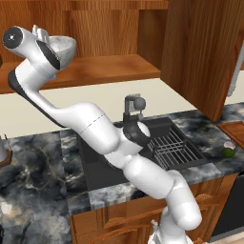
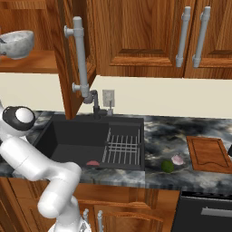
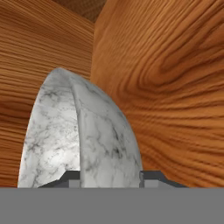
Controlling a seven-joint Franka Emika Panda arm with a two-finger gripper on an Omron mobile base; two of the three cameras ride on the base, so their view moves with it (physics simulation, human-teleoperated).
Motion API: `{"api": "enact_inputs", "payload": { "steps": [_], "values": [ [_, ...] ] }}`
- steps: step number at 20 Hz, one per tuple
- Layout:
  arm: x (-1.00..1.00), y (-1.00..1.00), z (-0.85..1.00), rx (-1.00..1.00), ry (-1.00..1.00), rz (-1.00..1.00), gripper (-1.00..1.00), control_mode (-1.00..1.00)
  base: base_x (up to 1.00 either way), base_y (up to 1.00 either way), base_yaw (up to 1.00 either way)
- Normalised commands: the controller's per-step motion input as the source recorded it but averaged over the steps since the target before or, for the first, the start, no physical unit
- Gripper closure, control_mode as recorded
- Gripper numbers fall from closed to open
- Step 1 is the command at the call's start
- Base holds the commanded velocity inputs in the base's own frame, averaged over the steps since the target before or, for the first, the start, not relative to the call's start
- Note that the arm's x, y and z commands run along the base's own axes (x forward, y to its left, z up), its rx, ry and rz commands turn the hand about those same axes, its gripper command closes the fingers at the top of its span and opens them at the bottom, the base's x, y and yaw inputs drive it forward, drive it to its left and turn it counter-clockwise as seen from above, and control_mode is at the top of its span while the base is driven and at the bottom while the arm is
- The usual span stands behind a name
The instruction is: Open the cabinet. Place the bowl and condiment on the counter. Then place the lime and garlic on the cutting board.
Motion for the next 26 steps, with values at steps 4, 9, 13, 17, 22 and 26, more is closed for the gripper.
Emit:
{"api": "enact_inputs", "payload": {
  "steps": [4, 9, 13, 17, 22, 26],
  "values": [
    [-0.03, 0.00, -0.18, 0.07, 0.00, 0.00, 1.00, -1.00, 0.00, 0.00, 0.00],
    [-0.14, 0.00, -0.05, 0.07, -0.06, -0.01, 1.00, -1.00, 0.00, 0.00, 0.00],
    [-0.23, 0.00, 0.03, 0.03, -0.07, -0.03, 1.00, -1.00, 0.00, 0.00, 0.00],
    [-0.39, 0.00, 0.03, 0.01, -0.10, -0.04, 1.00, -1.00, 0.00, 0.00, 0.00],
    [-0.34, -0.13, 0.00, 0.05, -0.09, -0.04, 1.00, -1.00, 0.00, 0.00, 0.00],
    [-0.24, -0.38, 0.00, 0.07, -0.05, -0.03, 1.00, -1.00, 0.00, 0.00, 0.00]
  ]
}}
